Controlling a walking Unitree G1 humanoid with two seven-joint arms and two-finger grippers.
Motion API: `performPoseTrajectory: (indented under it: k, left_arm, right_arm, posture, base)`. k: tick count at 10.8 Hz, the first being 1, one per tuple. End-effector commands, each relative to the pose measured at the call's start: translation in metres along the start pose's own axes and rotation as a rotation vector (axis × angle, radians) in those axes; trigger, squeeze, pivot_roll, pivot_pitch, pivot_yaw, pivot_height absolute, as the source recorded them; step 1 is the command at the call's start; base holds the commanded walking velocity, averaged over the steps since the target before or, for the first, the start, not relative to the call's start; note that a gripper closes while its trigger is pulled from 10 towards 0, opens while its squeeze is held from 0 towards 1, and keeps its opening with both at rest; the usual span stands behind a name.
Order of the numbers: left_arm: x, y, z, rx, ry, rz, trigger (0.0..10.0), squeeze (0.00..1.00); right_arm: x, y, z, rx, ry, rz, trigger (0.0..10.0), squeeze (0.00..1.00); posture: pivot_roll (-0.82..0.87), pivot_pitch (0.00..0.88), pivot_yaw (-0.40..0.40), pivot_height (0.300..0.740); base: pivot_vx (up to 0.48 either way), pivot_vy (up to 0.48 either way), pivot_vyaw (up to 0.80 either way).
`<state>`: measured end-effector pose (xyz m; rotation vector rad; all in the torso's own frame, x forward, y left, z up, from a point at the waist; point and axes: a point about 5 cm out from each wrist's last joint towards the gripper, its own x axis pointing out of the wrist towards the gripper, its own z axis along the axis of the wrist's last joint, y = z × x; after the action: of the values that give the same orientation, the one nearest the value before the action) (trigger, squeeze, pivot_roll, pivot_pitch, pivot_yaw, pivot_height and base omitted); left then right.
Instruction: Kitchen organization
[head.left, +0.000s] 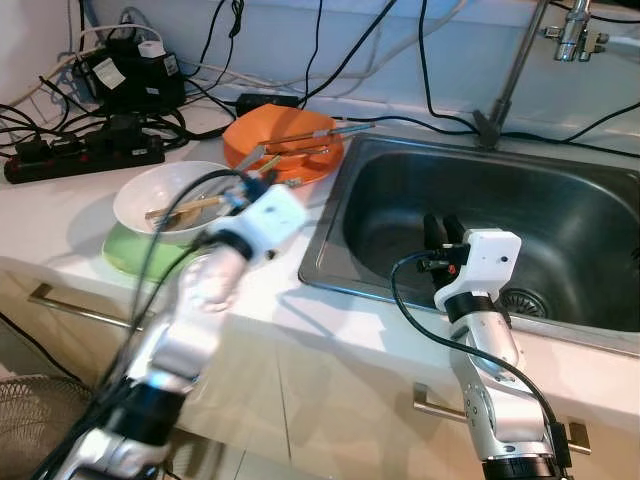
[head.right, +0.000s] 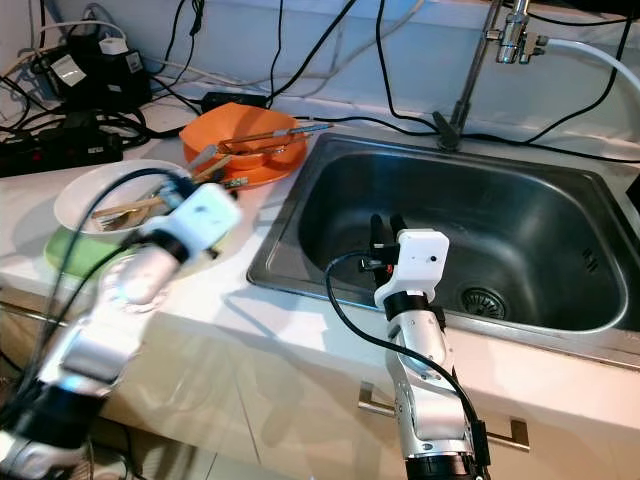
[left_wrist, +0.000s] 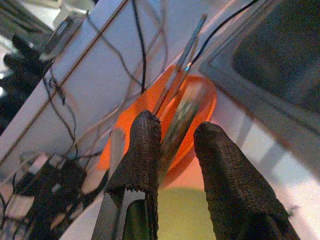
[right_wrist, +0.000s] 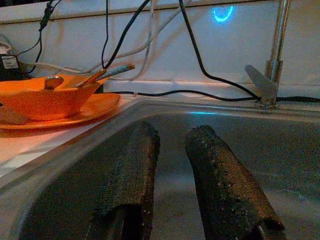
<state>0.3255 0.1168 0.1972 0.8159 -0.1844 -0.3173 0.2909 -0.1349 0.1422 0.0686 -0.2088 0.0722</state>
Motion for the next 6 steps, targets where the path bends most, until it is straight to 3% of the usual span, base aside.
performPoseTrajectory:
  k: [1, 4, 6]
  left_arm:
    - [0.005, 0.0, 0.003, 0.034, -0.008, 0.007, 10.0, 0.0]
    - [0.019, 0.002, 0.007, 0.086, 0.008, 0.039, 10.0, 0.0]
    - [0.021, 0.005, 0.004, 0.147, 0.035, 0.056, 10.0, 0.0]
  right_arm:
    - [0.002, -0.001, 0.002, 0.005, -0.011, -0.007, 10.0, 0.0]
    - [0.002, -0.001, 0.002, 0.005, -0.011, -0.009, 10.0, 0.0]
    - [0.002, -0.003, 0.002, 0.003, -0.012, -0.014, 10.0, 0.0]
  posture:
    - [0.17, 0.007, 0.014, 0.717]
    - [0.16, 0.003, 0.018, 0.717]
    - [0.16, 0.004, 0.018, 0.717]
  base:
    - [0.0, 0.0, 0.0]
    - [0.0, 0.0, 0.0]
    - [0.0, 0.0, 0.0]
